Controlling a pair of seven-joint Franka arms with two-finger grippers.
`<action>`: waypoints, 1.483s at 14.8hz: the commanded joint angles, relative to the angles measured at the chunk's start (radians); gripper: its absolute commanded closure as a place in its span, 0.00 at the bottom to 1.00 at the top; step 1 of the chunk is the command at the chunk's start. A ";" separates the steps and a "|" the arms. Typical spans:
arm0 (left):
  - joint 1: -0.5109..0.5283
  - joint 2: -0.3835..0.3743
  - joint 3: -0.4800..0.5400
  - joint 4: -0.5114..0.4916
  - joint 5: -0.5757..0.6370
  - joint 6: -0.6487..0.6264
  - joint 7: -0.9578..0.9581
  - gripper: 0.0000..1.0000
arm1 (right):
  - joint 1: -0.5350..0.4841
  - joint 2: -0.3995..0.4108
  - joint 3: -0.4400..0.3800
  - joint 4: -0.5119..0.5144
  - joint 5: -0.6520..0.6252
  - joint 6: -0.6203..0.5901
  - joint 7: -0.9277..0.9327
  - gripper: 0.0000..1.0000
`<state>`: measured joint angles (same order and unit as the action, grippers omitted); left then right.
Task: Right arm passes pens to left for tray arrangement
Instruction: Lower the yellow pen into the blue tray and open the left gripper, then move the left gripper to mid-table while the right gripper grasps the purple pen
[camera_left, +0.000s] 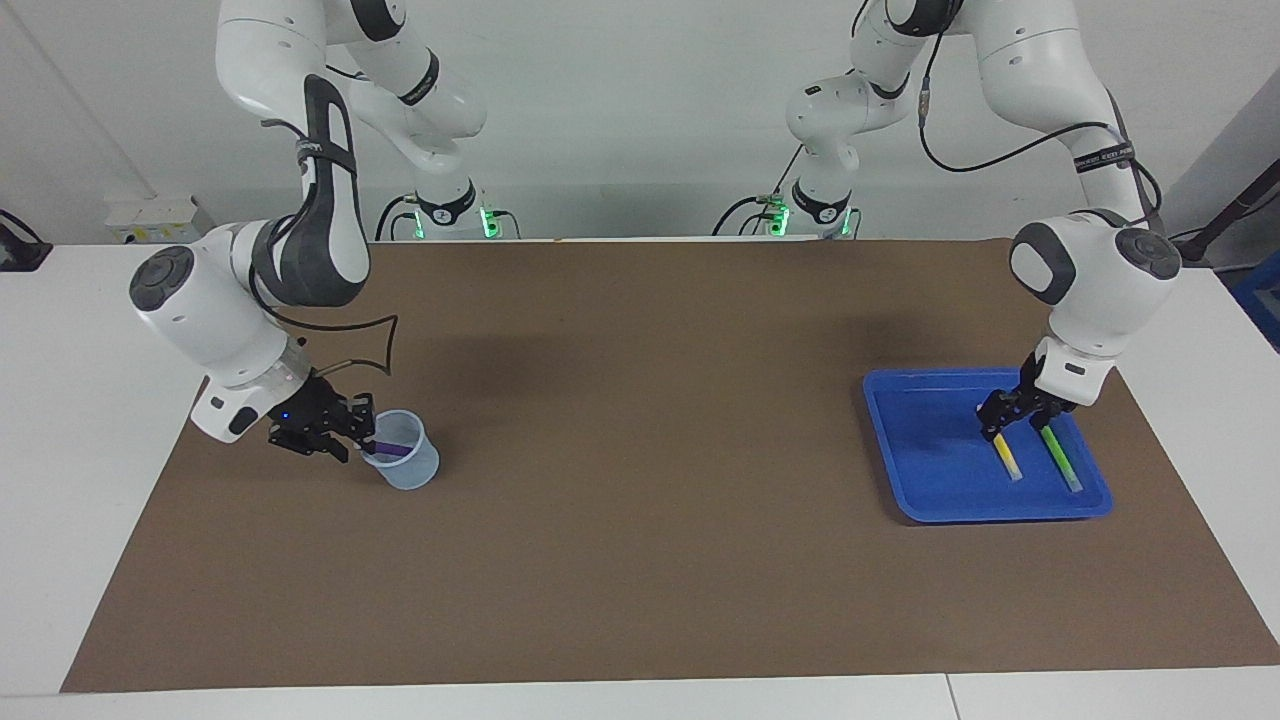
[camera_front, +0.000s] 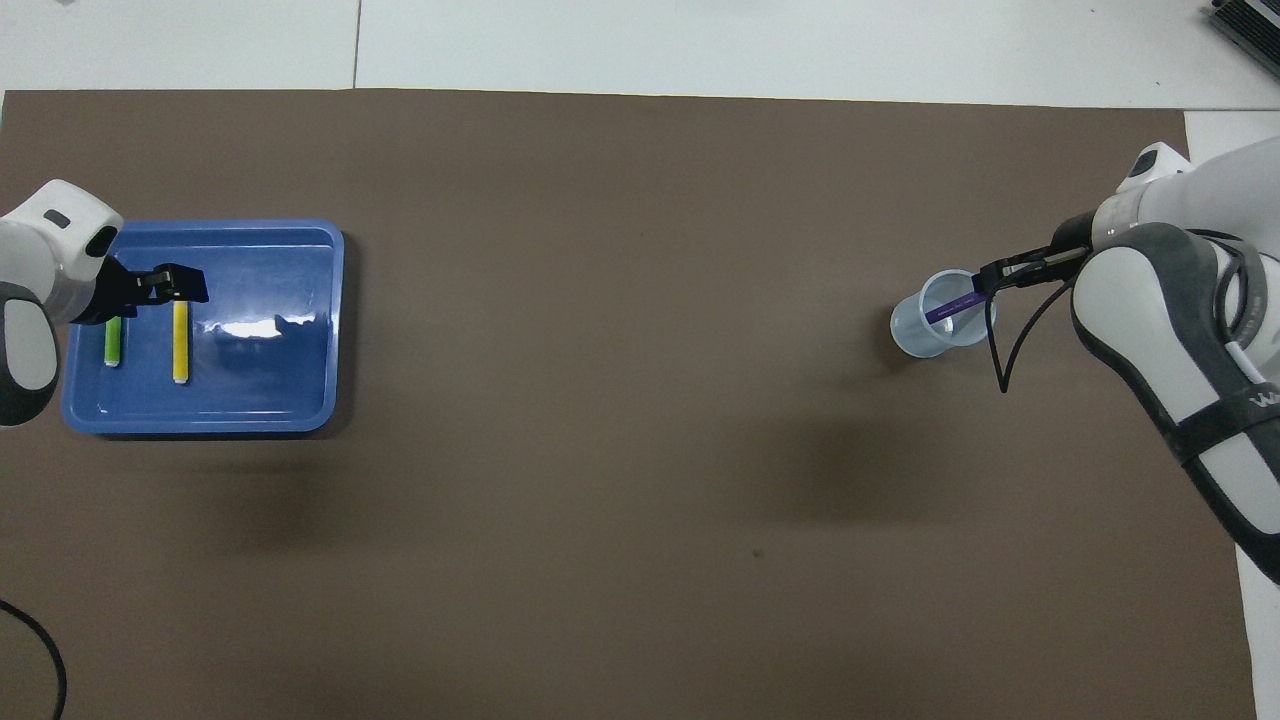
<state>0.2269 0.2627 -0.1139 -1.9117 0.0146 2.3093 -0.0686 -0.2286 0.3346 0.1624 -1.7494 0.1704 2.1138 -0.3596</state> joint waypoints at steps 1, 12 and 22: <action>-0.043 -0.037 0.007 -0.001 0.008 -0.050 -0.155 0.07 | -0.003 -0.003 0.008 -0.012 -0.023 0.018 0.014 0.76; -0.274 -0.163 0.000 0.031 -0.131 -0.189 -0.837 0.00 | -0.001 -0.006 0.009 0.002 -0.022 -0.024 0.033 0.61; -0.446 -0.207 -0.001 0.019 -0.131 -0.309 -1.272 0.00 | -0.003 -0.016 0.009 0.001 -0.020 -0.072 0.077 0.61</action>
<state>-0.1828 0.0877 -0.1312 -1.8853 -0.1069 2.0797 -1.2795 -0.2266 0.3330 0.1634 -1.7473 0.1704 2.0682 -0.3104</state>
